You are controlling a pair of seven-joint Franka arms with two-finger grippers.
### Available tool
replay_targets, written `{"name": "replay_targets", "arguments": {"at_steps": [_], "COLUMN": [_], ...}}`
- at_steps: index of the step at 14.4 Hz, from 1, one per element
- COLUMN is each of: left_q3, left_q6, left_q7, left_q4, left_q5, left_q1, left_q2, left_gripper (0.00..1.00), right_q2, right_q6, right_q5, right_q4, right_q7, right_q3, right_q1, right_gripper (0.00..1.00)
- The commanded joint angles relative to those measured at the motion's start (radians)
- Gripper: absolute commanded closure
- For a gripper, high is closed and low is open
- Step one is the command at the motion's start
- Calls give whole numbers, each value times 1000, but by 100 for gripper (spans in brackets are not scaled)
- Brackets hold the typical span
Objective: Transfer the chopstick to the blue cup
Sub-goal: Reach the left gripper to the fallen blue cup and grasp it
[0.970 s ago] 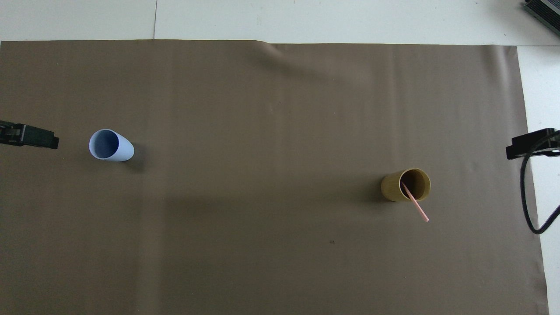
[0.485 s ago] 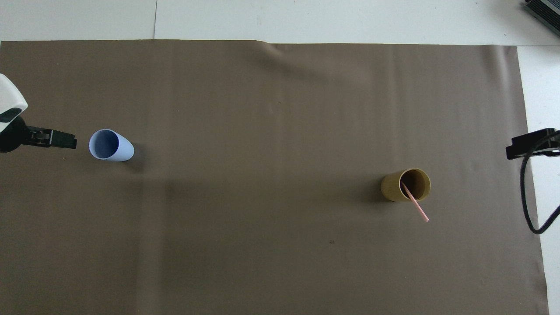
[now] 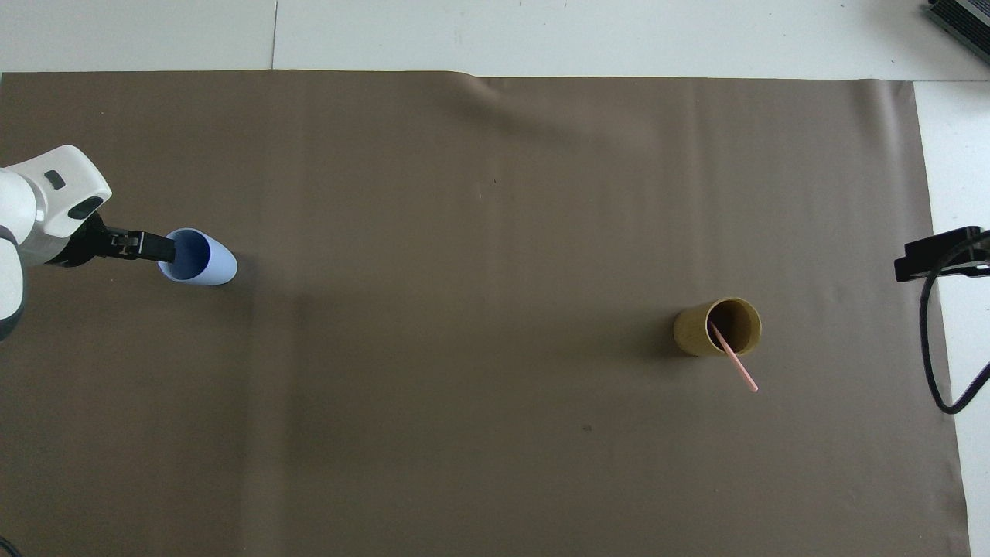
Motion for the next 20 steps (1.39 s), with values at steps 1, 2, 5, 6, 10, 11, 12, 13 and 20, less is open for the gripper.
{"name": "replay_targets", "arguments": {"at_steps": [1,2,5,6,10,11,12,13,20], "left_q3": [-6,-4,-4,-4,-4,-6,-4,-6,-4], "left_q6": [63,88,103,106,151,154,163,168,149], "left_q7": [38,46,66,67,67,67,67,67,69], "left_q4": [-11,-11,-20,-29,-66,-72,-84,-93,-84], "left_q5": [-21,-44,-63,-69,-69,-69,-69,-69,-69], "left_q1": [27,30,38,36,33,31,25,25,21], "left_q2": [37,55,65,74,77,83,86,85,85], "left_gripper": [0,0,0,2,29,42,56,67,100], "right_q2": [-25,-25,-25,-25,-25,-25,-25,-25,-25], "right_q6": [1,1,1,1,1,1,1,1,1], "right_q5": [-5,-5,-5,-5,-5,-5,-5,-5,-5], "right_q4": [-30,-30,-30,-30,-30,-30,-30,-30,-30], "right_q7": [-9,-9,-9,-9,-9,-9,-9,-9,-9], "right_q3": [6,6,6,6,6,6,6,6,6], "right_q1": [-8,-8,-8,-8,-8,-8,-8,-8,-8], "right_gripper": [0,0,0,0,0,0,0,0,0]}}
